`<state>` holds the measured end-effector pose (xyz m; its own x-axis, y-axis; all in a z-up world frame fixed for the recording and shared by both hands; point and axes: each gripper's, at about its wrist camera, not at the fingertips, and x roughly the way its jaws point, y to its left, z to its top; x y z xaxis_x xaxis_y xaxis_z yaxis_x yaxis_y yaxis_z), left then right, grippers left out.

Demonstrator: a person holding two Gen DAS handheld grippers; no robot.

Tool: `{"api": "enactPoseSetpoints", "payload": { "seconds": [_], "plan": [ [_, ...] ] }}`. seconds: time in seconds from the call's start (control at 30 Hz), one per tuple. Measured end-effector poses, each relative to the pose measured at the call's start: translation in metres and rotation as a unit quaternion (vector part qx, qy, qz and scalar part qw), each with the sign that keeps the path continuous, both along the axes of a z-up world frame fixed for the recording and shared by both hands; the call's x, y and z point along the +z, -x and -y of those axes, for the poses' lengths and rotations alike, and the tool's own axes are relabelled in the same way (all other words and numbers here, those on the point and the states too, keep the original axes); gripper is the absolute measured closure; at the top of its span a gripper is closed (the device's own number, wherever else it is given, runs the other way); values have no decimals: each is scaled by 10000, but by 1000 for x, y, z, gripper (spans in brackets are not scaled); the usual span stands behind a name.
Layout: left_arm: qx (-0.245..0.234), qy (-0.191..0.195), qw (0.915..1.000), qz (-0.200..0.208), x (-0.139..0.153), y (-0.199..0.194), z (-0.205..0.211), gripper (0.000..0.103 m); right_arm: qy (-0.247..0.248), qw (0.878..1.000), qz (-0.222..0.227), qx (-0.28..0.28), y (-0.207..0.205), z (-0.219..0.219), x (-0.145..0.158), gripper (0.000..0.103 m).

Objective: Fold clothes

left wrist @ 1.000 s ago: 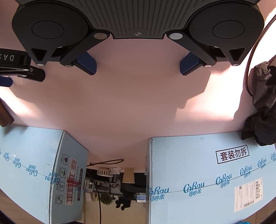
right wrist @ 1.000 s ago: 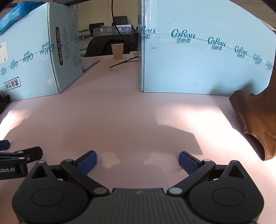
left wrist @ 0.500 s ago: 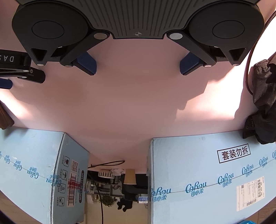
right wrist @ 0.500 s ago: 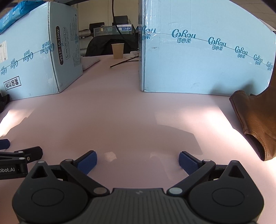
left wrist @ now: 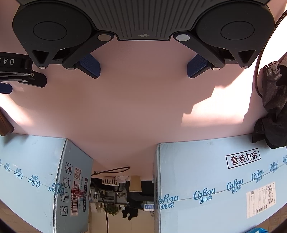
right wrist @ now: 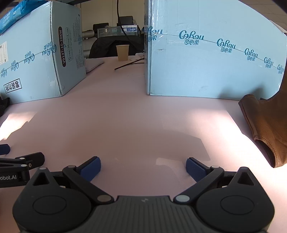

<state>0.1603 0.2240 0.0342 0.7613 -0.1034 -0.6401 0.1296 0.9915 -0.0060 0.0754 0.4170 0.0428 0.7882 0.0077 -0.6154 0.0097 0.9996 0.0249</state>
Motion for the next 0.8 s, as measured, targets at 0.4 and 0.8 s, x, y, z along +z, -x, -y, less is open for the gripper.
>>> {"api": "enactPoseSetpoints", "payload": {
  "seconds": [0.4, 0.8],
  "plan": [
    [21, -5, 10000, -2, 0, 1, 1, 0, 0, 10000, -3, -1, 0, 2, 0, 0],
    [14, 0, 10000, -5, 0, 0, 1, 0, 1, 10000, -3, -7, 0, 2, 0, 0]
  ]
}}
